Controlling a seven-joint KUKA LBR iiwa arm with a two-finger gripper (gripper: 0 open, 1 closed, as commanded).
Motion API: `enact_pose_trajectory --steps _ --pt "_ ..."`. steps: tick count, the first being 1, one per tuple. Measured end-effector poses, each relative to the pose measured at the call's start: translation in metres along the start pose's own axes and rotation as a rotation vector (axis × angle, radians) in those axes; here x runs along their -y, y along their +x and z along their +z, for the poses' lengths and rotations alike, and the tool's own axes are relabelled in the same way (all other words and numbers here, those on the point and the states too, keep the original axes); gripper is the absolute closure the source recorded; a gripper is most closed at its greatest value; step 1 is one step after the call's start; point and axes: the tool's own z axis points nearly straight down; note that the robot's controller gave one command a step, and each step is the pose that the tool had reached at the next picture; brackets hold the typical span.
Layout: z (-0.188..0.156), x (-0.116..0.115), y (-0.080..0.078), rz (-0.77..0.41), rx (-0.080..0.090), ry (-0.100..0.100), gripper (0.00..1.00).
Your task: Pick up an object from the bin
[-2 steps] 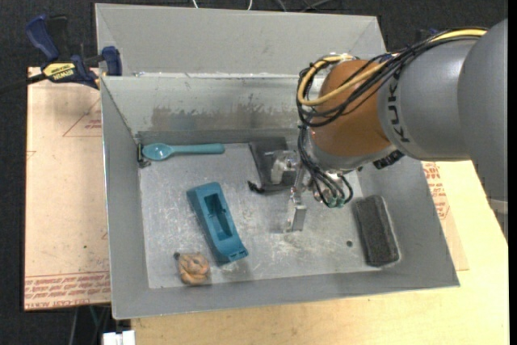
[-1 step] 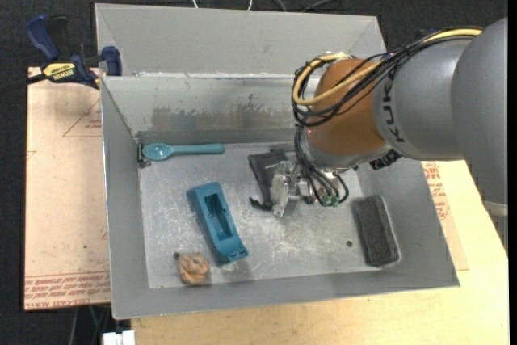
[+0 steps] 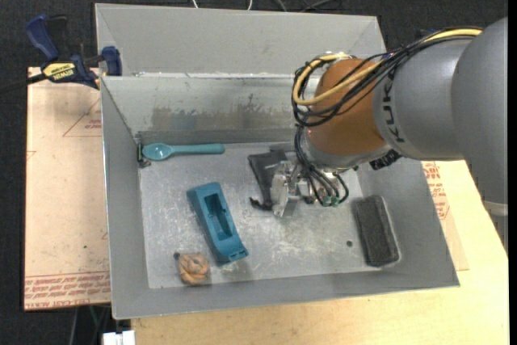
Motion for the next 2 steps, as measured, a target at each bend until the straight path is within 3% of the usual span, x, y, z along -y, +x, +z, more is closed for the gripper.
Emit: enact_pose_trajectory --steps 1,2 --pt "-0.080 -0.003 -0.009 0.041 0.000 -0.001 1.00" --pt "-0.136 -0.010 0.001 -0.029 -0.003 -0.001 1.00"
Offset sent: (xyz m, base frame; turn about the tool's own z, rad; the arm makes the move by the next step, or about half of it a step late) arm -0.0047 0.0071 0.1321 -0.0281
